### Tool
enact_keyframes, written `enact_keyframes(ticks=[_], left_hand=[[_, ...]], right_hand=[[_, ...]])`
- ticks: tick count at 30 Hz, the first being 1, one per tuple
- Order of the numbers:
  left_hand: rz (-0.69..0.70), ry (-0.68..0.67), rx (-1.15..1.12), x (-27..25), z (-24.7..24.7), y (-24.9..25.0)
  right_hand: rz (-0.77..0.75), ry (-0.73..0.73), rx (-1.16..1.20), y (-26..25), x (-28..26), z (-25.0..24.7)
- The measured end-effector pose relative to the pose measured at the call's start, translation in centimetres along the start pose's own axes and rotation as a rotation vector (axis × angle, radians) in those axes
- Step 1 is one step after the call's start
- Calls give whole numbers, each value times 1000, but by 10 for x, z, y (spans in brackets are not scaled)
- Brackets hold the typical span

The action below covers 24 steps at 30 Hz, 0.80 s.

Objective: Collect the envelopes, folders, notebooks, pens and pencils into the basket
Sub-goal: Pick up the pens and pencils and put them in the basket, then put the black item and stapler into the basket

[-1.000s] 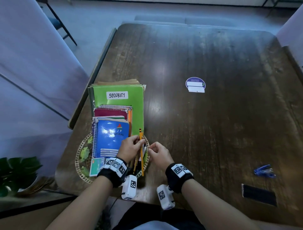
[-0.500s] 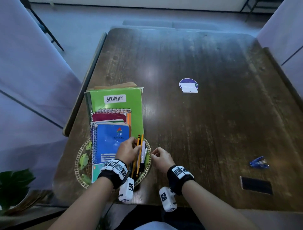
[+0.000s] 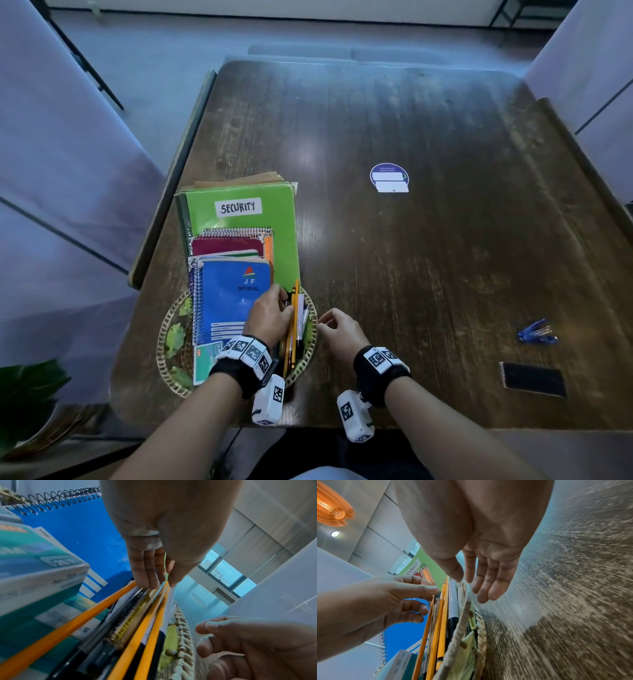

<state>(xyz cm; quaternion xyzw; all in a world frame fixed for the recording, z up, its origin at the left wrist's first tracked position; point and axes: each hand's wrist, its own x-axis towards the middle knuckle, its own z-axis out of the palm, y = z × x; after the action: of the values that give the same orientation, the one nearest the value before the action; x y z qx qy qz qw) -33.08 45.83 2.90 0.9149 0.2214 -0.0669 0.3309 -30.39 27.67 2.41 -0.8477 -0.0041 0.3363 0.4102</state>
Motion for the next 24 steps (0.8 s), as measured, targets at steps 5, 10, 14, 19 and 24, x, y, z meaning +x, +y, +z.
enact_keyframes(ticks=[5, 10, 14, 19, 24], left_hand=[[118, -52, -39, -4, 5, 18], [240, -181, -111, -7, 21, 52], [283, -252, -95, -11, 45, 82], [319, -342, -67, -11, 80, 132], [317, -456, -55, -12, 124, 196]], right_hand=[[10, 22, 4, 11, -5, -25], [40, 83, 2, 38, -10, -75], [81, 147, -33, 71, -13, -122], [125, 247, -5, 115, -17, -181], [173, 317, -39, 166, -22, -245]])
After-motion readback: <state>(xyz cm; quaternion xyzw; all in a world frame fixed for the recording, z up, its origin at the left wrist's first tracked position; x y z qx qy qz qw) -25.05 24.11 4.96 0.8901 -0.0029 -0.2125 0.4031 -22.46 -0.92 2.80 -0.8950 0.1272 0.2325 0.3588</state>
